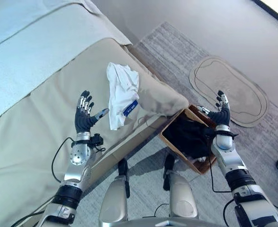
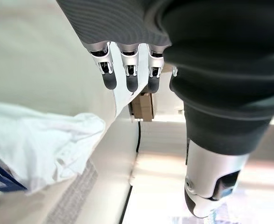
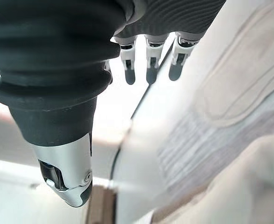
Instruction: Pick up clothes into the bucket
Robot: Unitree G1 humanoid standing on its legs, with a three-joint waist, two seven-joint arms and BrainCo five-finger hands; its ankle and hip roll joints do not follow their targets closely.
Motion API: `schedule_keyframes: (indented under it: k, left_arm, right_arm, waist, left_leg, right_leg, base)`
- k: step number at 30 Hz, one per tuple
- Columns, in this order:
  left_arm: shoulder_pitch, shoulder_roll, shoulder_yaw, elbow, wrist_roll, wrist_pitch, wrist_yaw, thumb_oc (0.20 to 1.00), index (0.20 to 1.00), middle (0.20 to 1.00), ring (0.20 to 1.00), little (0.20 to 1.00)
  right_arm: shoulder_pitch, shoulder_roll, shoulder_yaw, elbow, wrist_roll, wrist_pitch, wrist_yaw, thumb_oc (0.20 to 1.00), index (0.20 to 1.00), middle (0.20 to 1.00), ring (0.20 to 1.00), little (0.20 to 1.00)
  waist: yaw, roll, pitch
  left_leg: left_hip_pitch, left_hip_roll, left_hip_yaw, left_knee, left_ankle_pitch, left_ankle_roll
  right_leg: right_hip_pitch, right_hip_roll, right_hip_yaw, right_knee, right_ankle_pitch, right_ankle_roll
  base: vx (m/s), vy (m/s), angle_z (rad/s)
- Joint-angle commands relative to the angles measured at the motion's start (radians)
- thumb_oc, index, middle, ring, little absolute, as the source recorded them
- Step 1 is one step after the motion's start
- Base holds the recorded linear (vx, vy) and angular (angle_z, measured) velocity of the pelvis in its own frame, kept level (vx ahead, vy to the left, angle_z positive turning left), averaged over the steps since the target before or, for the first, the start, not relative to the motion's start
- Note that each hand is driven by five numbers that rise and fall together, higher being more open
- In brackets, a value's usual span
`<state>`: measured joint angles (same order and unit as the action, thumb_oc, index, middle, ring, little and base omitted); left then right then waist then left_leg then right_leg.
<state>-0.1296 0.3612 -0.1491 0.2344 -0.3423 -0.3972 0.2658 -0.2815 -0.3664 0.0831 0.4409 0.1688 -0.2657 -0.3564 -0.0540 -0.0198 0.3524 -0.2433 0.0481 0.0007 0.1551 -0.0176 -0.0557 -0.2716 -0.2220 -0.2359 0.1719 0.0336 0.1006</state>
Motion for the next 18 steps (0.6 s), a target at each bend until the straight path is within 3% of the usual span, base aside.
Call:
schedule_keyframes:
  k: [1, 5, 10, 18]
  left_arm:
    - [0.009, 0.016, -0.017, 0.003, 0.113, -0.011, 0.002, 1.0, 1.0, 1.0, 1.0, 1.0]
    - [-0.016, 0.025, -0.041, 0.051, 0.25, 0.013, 0.059, 1.0, 1.0, 1.0, 1.0, 1.0]
    - [-0.072, 0.029, -0.057, 0.132, 0.317, 0.038, 0.123, 1.0, 1.0, 1.0, 1.0, 1.0]
    - [-0.131, 0.066, -0.05, 0.166, 0.426, 0.055, 0.205, 1.0, 1.0, 1.0, 1.0, 1.0]
  right_arm:
    - [0.04, 0.034, 0.033, -0.052, 0.003, -0.066, 0.059, 1.0, 1.0, 1.0, 1.0, 1.0]
    - [0.065, 0.098, 0.104, -0.037, 0.024, -0.058, 0.094, 1.0, 1.0, 1.0, 1.0, 1.0]
    - [0.089, 0.167, 0.194, -0.039, 0.13, -0.058, 0.154, 1.0, 1.0, 1.0, 1.0, 1.0]
    - [0.085, 0.115, 0.278, -0.076, 0.073, -0.041, 0.191, 1.0, 1.0, 1.0, 1.0, 1.0]
  waist:
    - [0.024, -0.033, -0.064]
    - [0.04, -0.041, -0.075]
    - [0.051, -0.061, -0.101]
    - [0.049, -0.088, -0.025]
  left_leg:
    - [-0.021, 0.006, 0.007, -0.023, 0.035, 0.0]
    - [-0.005, 0.004, -0.002, -0.021, 0.027, 0.002]
    - [0.021, 0.004, -0.005, -0.039, 0.024, 0.002]
    - [-0.07, -0.013, 0.003, 0.121, -0.033, 0.02]
  right_leg:
    - [0.046, -0.057, 0.003, -0.081, 0.09, 0.083]
    - [0.082, -0.059, -0.019, -0.091, 0.089, 0.085]
    - [0.106, -0.053, -0.025, -0.113, 0.096, 0.089]
    - [0.039, -0.072, 0.009, -0.026, 0.07, 0.078]
  base:
    - [0.08, 0.043, 0.05]
    - [0.08, 0.044, 0.14]
    - [0.07, 0.043, 0.09]
    - [-0.04, 0.068, 0.02]
